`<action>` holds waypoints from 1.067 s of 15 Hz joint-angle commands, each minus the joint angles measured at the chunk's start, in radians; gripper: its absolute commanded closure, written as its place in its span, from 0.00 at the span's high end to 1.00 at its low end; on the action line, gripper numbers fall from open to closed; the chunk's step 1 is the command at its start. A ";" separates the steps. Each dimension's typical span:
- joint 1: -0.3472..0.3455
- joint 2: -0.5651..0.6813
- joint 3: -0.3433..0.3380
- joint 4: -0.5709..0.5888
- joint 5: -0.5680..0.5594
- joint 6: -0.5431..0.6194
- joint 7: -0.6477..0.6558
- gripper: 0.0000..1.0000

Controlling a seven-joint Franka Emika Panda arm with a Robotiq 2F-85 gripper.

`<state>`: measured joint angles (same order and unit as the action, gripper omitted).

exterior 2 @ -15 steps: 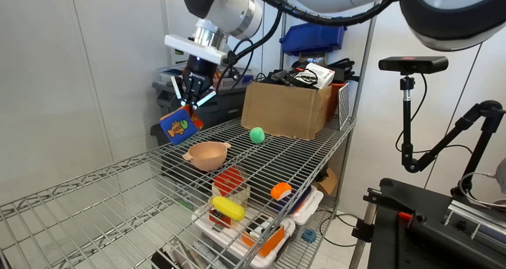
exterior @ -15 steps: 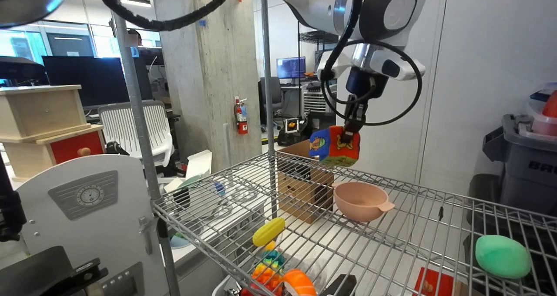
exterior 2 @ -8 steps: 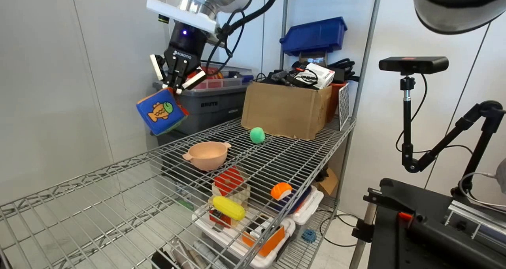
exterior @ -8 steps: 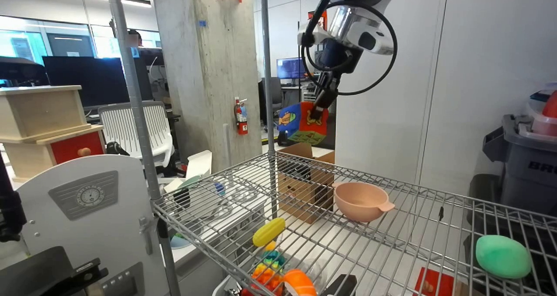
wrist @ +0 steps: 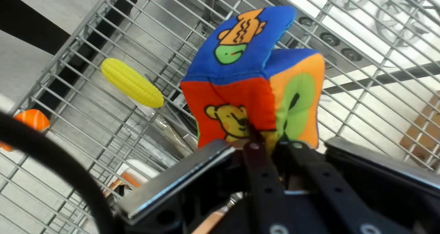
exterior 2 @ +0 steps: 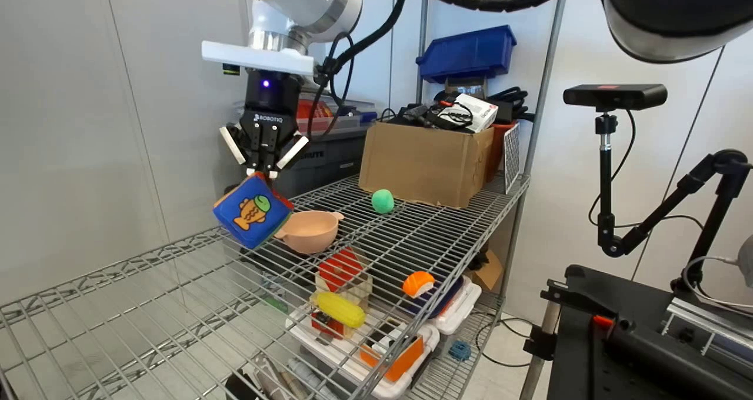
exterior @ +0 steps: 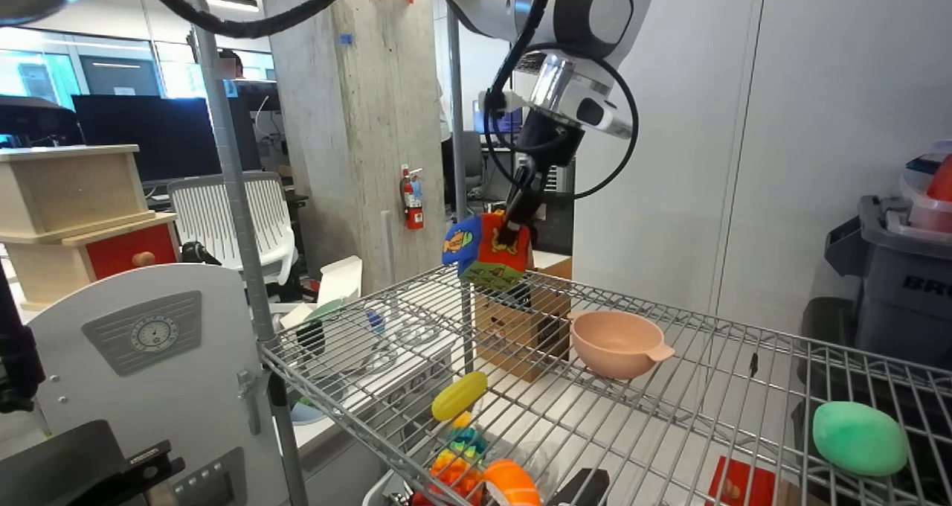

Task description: Remove the cube from the bowl and put it on the shelf

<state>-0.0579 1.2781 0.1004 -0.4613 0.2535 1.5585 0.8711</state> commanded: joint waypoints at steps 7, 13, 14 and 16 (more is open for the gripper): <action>0.080 0.082 -0.124 0.034 -0.141 0.097 0.133 0.02; 0.088 0.107 -0.132 0.035 -0.153 0.122 0.185 0.49; 0.087 0.108 -0.131 0.035 -0.153 0.124 0.189 0.58; 0.086 0.109 -0.125 0.035 -0.147 0.125 0.192 0.72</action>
<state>0.0215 1.3713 -0.0244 -0.4564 0.1182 1.6754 1.0329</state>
